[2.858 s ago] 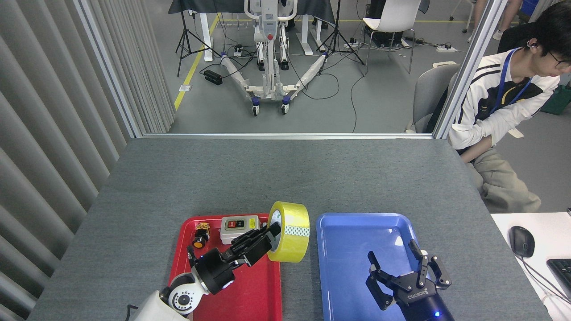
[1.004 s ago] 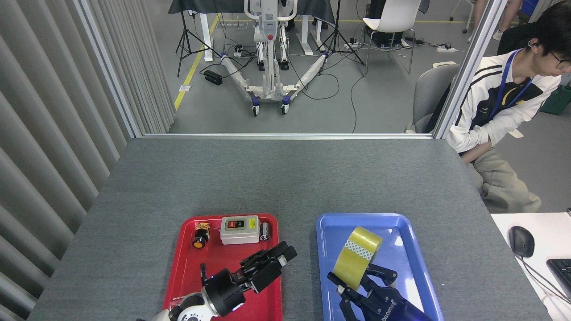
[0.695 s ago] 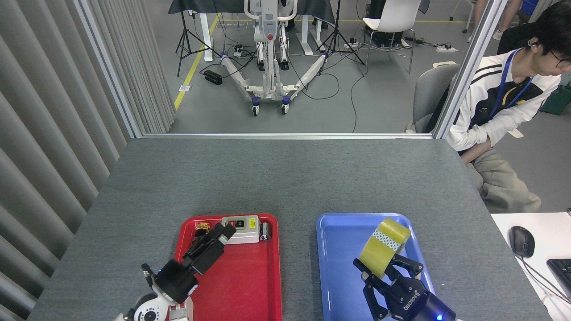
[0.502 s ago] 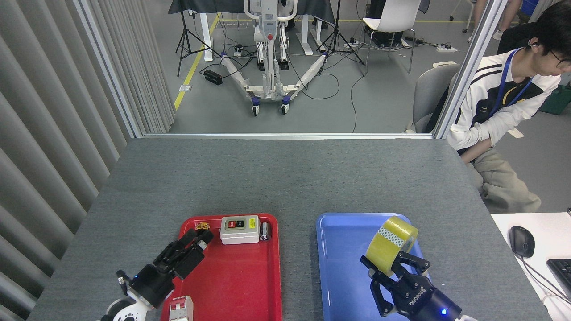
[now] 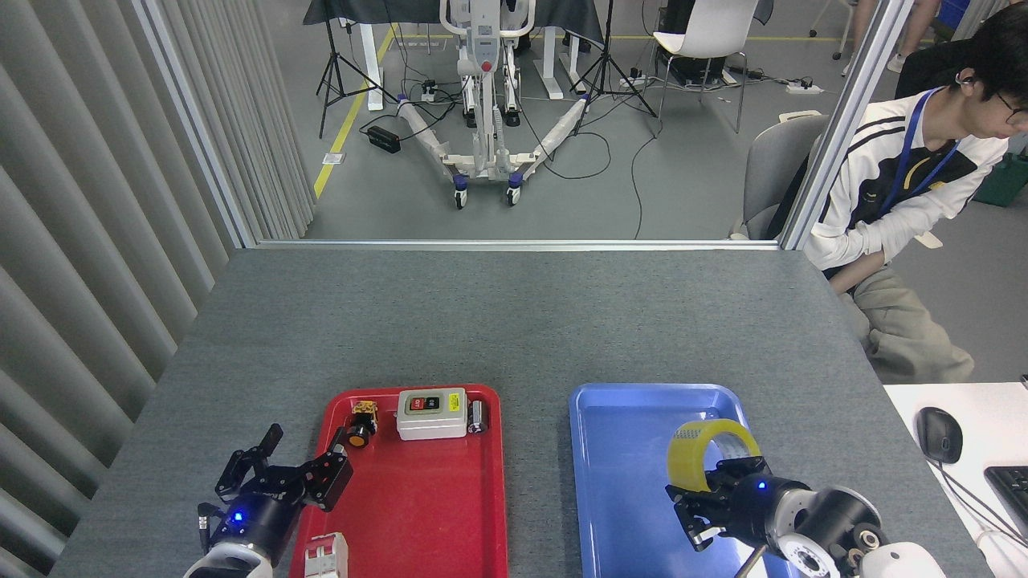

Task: Place and move tape with both arms
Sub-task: 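Release the tape with the left gripper and withdraw it, then lower the tape roll into the blue tray with the right gripper, then open the right gripper and lift it off the tape roll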

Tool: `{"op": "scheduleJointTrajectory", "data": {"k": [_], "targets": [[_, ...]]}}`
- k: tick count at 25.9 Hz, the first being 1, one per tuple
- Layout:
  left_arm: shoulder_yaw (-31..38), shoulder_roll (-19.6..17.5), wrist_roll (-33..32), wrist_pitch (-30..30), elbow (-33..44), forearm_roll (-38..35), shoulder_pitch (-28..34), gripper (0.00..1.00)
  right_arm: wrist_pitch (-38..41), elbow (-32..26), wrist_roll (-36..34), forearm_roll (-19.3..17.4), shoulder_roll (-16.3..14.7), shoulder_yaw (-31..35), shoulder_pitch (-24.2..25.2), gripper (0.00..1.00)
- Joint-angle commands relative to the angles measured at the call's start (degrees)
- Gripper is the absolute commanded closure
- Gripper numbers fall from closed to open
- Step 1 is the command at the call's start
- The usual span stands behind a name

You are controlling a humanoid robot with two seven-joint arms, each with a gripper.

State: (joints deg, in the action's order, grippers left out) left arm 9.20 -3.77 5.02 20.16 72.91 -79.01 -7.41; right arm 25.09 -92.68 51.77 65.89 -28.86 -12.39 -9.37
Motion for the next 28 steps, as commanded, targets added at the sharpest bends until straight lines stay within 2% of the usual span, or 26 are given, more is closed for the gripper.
{"op": "scheduleJointTrajectory", "data": {"k": [1,2,4,6,7,11,15,17,20,22,24,26,28], "targets": [[-0.5,0.1,0.2,-0.9,0.0,-0.1,-0.1,0.0,-2.1,1.4,6.9,-0.4,0.8,-1.5,-1.7,0.63],[-0.5,0.1,0.2,-0.9,-0.1,-0.1,-0.1,0.0,-3.5,1.8,6.9,-0.3,0.8,-1.8,-1.7,0.47],[-0.5,0.3,0.2,-1.6,-0.7,-0.1,-0.5,0.0,-6.6,2.0,6.9,-0.2,1.1,-2.6,-1.7,0.31],[-0.5,0.4,0.2,-1.7,-2.1,0.0,-2.0,0.0,-10.2,2.2,6.7,-0.2,2.3,-3.3,-1.7,0.05],[-0.5,0.3,0.2,-1.6,-2.5,0.0,-3.0,0.0,-11.6,2.2,6.4,-0.1,2.8,-3.3,-1.6,0.02],[-0.4,-0.3,0.2,-0.9,-2.2,0.0,-3.6,0.0,-13.0,2.2,3.9,-0.2,2.8,-3.2,-1.4,0.01],[-0.6,-0.9,0.2,-1.0,-2.6,-0.1,-4.0,0.0,-13.1,2.2,-3.1,-0.2,2.8,-2.7,-0.8,0.01],[-2.1,-3.6,0.2,0.4,-1.7,0.8,-3.9,0.0,-13.1,2.2,-4.3,-0.2,2.8,-2.5,0.0,0.01],[-5.6,-11.3,0.1,5.9,-2.6,10.5,-4.3,0.0,-13.1,1.7,-7.8,-0.2,2.9,-0.5,0.8,0.01],[-9.9,-13.2,0.1,6.3,-2.1,17.0,-4.7,0.0,-13.1,1.5,-15.2,-0.2,3.5,3.0,3.2,0.01],[-15.7,-13.9,-0.1,3.8,2.1,18.0,-4.9,0.0,-13.1,1.6,-25.7,0.1,5.1,5.7,5.5,0.02],[-17.4,-15.3,-1.1,-4.6,5.2,18.1,-4.5,0.0,-13.3,1.8,-39.1,3.6,6.4,7.9,7.8,0.02],[-17.8,-14.9,-1.1,-11.6,9.1,18.1,-3.1,0.0,-16.4,2.2,-50.5,7.3,7.1,8.9,9.7,0.02]]}}
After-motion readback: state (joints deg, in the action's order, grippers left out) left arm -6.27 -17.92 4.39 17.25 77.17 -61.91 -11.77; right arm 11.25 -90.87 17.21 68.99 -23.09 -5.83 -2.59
